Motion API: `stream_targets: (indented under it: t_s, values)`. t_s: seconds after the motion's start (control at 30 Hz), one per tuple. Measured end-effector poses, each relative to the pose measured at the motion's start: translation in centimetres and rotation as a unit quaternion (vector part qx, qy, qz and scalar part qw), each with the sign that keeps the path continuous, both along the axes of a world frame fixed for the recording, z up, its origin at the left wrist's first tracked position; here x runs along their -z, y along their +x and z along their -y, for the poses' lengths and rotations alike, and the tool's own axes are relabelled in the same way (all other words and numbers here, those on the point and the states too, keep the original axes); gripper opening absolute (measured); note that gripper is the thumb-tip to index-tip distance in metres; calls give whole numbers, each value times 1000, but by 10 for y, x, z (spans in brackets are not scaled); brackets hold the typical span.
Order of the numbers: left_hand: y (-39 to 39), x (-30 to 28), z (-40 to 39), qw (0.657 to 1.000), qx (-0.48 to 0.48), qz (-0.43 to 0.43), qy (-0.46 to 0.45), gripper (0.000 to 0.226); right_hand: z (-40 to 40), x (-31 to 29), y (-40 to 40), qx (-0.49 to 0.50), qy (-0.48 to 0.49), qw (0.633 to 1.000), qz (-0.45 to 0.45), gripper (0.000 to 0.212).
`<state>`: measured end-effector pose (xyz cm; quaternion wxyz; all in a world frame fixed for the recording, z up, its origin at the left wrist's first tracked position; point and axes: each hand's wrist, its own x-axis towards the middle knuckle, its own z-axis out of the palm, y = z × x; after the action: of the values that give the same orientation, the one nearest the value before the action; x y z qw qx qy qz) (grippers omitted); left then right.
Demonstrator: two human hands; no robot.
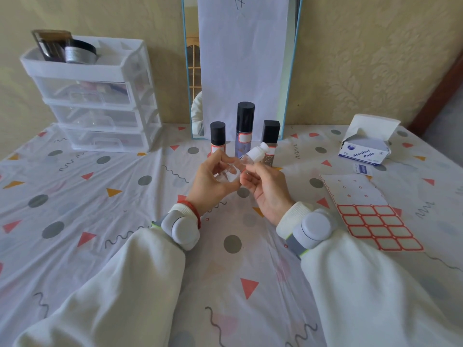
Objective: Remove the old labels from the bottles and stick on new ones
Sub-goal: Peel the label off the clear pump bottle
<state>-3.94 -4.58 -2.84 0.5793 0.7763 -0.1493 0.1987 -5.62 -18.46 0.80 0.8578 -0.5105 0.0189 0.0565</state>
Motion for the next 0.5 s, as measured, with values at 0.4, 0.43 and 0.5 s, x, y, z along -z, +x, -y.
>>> stream_targets:
  t_s: [0.4, 0.43, 0.5]
  values:
    - [-4, -7, 2, 1000, -11, 16, 17, 44, -1, 1, 3, 11, 10, 1000, -12, 26]
    - [-5, -7, 2, 1000, -9, 17, 12, 43, 0, 1, 2, 3, 24, 1000, -9, 25]
    - [-6, -7, 2, 1000, -6, 14, 6, 40, 1, 1, 1, -15, 54, 998, -5, 21]
